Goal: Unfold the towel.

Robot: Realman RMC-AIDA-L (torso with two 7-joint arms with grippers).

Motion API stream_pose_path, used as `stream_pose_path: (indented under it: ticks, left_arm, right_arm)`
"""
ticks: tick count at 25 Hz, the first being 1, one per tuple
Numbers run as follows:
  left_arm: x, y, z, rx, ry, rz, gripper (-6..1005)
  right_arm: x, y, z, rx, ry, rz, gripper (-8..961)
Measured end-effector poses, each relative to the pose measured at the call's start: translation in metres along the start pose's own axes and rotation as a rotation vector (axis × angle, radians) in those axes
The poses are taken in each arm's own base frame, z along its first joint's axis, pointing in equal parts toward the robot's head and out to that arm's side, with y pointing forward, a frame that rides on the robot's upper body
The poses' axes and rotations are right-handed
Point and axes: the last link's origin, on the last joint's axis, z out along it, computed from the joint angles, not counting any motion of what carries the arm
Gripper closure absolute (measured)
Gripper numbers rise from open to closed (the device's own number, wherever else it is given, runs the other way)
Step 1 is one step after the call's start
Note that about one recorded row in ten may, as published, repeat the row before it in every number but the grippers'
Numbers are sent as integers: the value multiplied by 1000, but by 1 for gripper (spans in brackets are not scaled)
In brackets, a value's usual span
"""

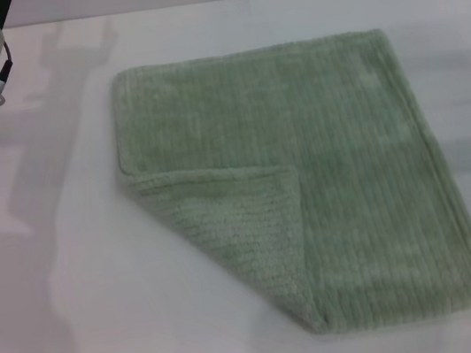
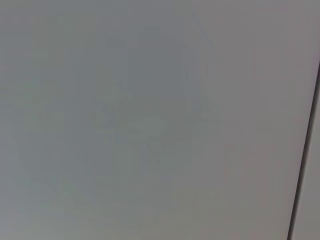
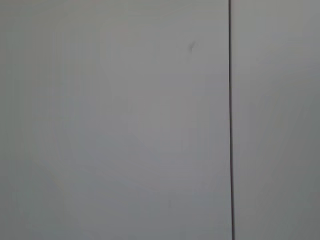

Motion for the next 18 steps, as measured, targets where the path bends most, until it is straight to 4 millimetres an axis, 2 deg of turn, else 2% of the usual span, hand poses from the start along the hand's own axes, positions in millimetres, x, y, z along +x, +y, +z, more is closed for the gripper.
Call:
stream_pose_path:
  ticks: [18]
  left_arm:
    - [-19, -4, -15, 28, -49, -65, 158]
  right_arm:
    - [-4, 4, 5, -21, -15, 4, 289]
